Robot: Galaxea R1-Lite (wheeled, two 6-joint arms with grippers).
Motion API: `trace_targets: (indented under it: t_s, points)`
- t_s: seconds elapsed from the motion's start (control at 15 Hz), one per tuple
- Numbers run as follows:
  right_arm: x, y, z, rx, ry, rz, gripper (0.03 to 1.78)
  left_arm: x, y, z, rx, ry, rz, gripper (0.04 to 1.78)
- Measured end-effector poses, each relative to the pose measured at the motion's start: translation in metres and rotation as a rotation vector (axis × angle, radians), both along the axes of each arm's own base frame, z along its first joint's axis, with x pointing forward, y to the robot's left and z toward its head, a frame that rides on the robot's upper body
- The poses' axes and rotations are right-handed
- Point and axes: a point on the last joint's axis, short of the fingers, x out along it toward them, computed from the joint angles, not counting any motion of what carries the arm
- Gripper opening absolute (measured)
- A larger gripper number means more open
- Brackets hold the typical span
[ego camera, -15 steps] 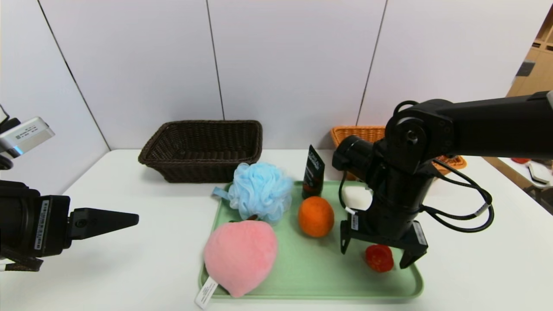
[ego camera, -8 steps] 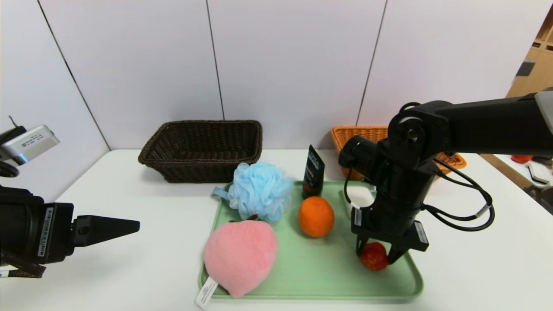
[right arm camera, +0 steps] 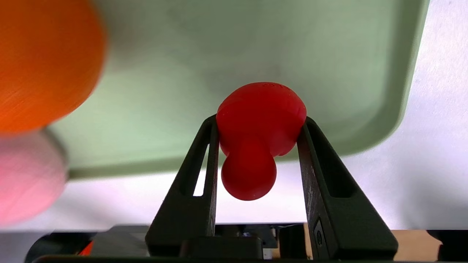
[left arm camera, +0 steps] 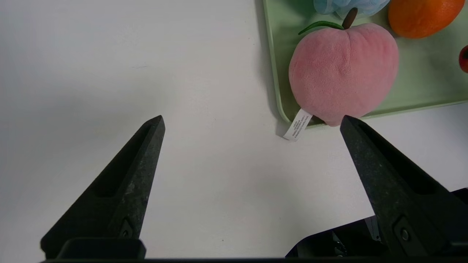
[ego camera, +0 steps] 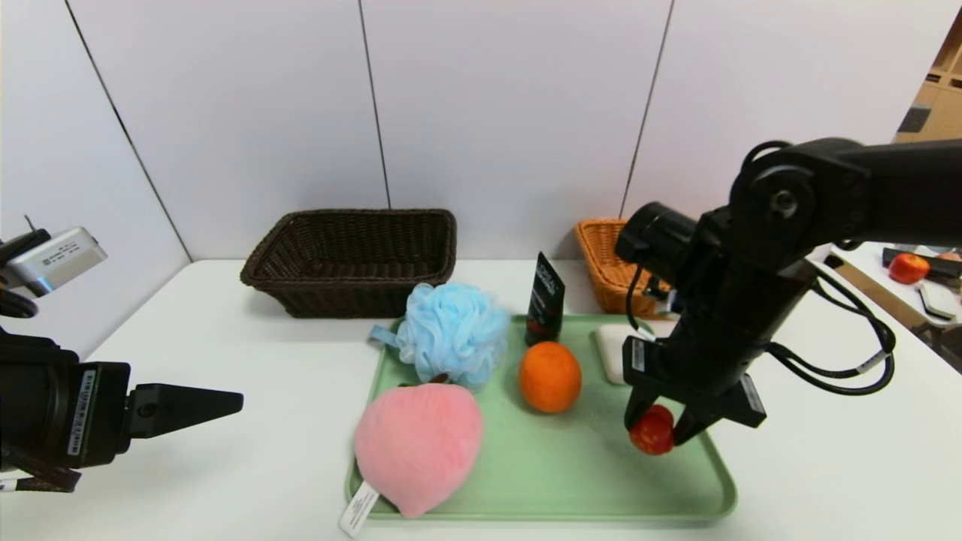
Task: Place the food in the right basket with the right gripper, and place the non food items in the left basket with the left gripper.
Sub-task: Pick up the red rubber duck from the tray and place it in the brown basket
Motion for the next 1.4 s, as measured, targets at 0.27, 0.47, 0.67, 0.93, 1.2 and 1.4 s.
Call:
trace_targets:
  t_s: [0.27,0.47,0.67,0.93,1.2,1.4]
  points:
    - [-0.015,-0.005,0.078,0.286,-0.376,0.088,0.64,-0.001,0.0,-0.001,0.004,0.003,-0.002,1.69]
    - [-0.022,0.01,0.126,0.442,-0.76,0.231,0.62,-0.001,0.0,-0.002,0.008,0.003,-0.002,1.69]
    - [-0.019,0.04,0.148,0.58,-1.017,0.283,0.61,-0.002,0.001,-0.005,0.016,0.006,0.002,1.69]
    - [0.006,0.081,0.138,0.659,-1.194,0.28,0.6,-0.002,0.001,0.0,-0.01,-0.087,0.004,1.69]
    - [0.05,0.122,0.09,0.641,-1.285,0.253,0.6,-0.007,0.002,-0.005,-0.019,-0.112,0.004,1.69]
    - [0.08,0.152,0.05,0.575,-1.406,0.238,0.6,-0.013,0.004,-0.011,-0.012,-0.103,0.009,1.69]
